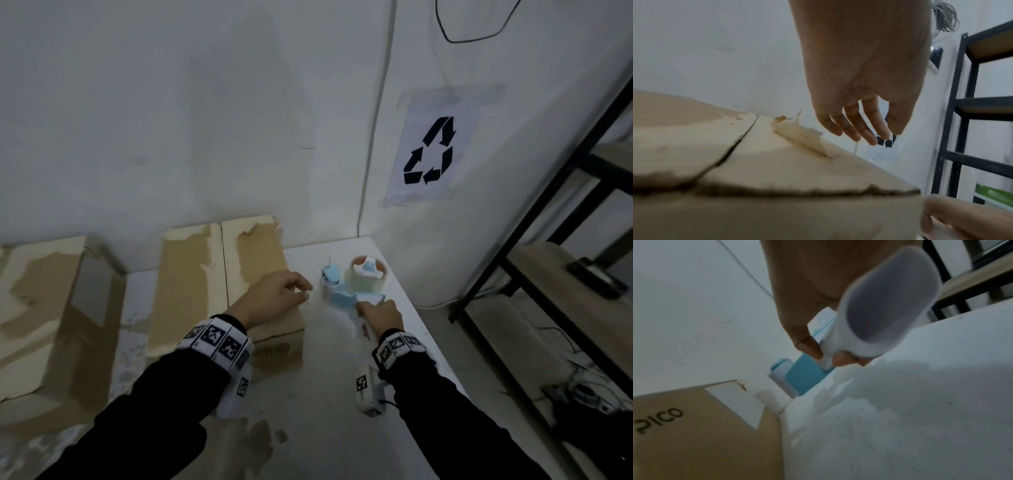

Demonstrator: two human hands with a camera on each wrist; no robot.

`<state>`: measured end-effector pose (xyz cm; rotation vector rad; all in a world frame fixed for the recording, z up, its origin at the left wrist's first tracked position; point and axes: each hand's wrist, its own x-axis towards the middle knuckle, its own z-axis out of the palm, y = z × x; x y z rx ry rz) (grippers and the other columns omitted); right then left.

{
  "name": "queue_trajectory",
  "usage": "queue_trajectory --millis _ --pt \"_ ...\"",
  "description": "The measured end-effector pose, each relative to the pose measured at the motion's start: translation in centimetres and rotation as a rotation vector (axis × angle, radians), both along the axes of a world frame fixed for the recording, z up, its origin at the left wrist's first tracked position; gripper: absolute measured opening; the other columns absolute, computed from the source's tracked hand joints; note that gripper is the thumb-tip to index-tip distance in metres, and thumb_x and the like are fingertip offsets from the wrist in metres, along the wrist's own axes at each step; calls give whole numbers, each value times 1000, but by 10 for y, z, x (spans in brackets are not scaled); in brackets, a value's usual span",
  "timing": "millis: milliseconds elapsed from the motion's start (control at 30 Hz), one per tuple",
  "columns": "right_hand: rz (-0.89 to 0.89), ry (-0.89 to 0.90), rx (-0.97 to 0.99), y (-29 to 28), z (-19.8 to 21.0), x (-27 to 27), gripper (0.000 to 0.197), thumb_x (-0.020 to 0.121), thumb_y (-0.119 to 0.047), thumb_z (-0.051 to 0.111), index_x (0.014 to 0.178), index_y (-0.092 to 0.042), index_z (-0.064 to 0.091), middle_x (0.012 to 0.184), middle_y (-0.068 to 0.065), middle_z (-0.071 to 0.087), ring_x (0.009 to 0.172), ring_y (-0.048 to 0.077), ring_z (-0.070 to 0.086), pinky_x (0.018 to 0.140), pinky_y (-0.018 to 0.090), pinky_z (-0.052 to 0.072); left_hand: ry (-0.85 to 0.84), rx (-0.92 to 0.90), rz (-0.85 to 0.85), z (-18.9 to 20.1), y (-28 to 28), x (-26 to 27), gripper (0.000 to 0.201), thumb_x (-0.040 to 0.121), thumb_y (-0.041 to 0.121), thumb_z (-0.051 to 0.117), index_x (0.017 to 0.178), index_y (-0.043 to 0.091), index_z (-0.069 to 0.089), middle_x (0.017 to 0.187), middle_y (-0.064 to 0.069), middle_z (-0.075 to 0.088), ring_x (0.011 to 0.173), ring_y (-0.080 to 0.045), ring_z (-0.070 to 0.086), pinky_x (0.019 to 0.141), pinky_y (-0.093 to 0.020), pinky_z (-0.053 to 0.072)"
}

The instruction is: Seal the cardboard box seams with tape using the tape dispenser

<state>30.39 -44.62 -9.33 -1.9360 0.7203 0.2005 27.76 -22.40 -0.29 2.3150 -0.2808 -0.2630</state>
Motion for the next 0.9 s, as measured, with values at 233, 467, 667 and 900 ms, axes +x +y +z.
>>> queue_trajectory --millis 233,467,667,900 --pt "-12 -400 160 22 68 42 16 66 -23 68 63 -9 62 51 7 60 47 24 56 56 35 53 -28 -361 212 36 15 25 13 91 20 57 97 24 67 103 3 64 95 -8 57 75 -11 42" --pt "66 -680 299 56 133 58 14 75 -4 65 64 -8 56 53 9 54 45 22 47 47 27 43 164 -839 456 86 16 39 25 94 34 49 101 16 66 94 2 69 94 -14 62 87 -25 47" --pt "139 -746 368 79 147 51 15 74 1 65 69 -10 57 58 9 57 49 22 51 48 26 45 329 -1198 439 106 10 35 53 90 54 44 111 6 58 98 -5 71 88 -12 69 73 -22 57" --pt "223 -705 582 86 144 40 13 76 11 62 78 -2 62 55 5 55 43 16 50 45 26 46 282 -1380 525 106 18 23 15 93 13 54 100 3 63 71 0 73 65 -3 69 59 -11 55"
